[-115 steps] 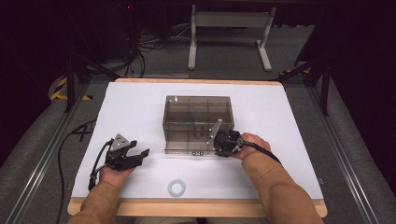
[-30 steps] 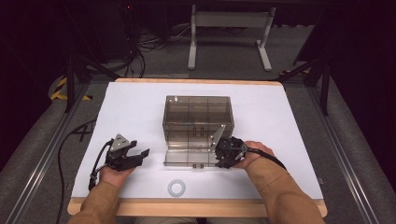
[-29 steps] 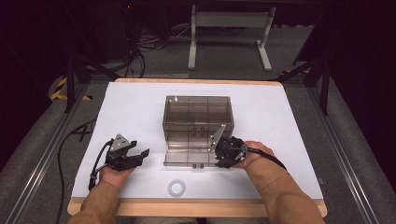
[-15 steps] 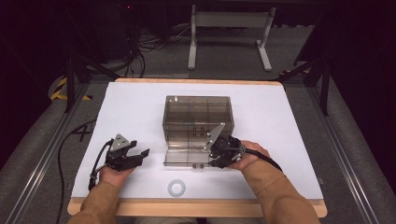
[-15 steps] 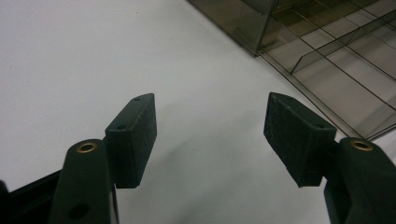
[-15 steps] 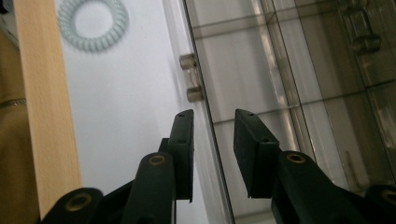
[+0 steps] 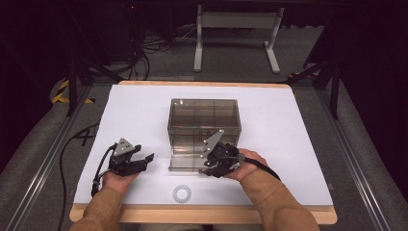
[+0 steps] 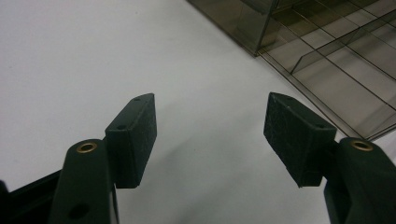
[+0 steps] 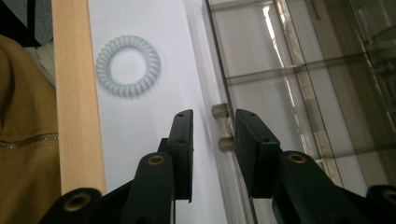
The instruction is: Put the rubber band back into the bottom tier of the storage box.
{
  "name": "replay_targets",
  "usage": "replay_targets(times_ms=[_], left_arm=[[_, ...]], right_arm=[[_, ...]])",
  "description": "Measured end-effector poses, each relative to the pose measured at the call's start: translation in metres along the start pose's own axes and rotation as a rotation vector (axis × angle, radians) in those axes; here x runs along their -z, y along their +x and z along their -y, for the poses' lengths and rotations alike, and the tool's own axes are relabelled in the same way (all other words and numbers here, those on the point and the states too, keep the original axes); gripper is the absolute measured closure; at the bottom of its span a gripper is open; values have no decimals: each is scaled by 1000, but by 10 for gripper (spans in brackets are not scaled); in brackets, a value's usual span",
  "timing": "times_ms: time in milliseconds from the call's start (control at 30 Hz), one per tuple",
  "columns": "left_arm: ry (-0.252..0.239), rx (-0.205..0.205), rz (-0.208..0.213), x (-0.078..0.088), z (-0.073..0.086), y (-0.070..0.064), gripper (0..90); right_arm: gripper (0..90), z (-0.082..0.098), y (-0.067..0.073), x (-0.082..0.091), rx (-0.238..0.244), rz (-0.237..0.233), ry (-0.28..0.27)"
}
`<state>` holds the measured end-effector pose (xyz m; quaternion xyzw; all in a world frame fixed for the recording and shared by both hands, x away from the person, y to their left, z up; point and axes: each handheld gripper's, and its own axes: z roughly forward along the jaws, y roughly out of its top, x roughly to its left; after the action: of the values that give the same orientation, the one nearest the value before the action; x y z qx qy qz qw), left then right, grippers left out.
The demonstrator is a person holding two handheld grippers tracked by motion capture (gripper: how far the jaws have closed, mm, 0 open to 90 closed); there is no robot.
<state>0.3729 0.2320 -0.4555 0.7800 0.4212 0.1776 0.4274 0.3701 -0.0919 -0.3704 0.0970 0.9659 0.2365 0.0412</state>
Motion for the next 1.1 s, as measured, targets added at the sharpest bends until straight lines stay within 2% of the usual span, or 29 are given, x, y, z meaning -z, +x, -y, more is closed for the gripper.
replay_targets(times_ms=[367, 467, 533, 733, 1000, 1067, 1100], left_arm=[[0, -4, -1, 0, 0, 0, 354], [-3, -4, -1, 0, 0, 0, 355], [0, -3, 0, 0, 0, 0, 354], [-1, -3, 1, 0, 0, 0, 354], [-1, -5, 2, 0, 0, 0, 354], [-3, -5, 0, 0, 0, 0, 354], [-3, -5, 0, 0, 0, 0, 354]], right_arm=[[677, -13, 7, -14, 2, -25, -29], [676, -16, 10, -18, -16, -33, -21], [675, -20, 11, -24, -1, -40, -29], [671, -26, 16, -33, -12, -64, -10], [671, -34, 23, -47, 8, -77, 12], [672, -36, 25, -50, -3, -87, 31], [672, -37, 25, -52, 12, -83, 27]])
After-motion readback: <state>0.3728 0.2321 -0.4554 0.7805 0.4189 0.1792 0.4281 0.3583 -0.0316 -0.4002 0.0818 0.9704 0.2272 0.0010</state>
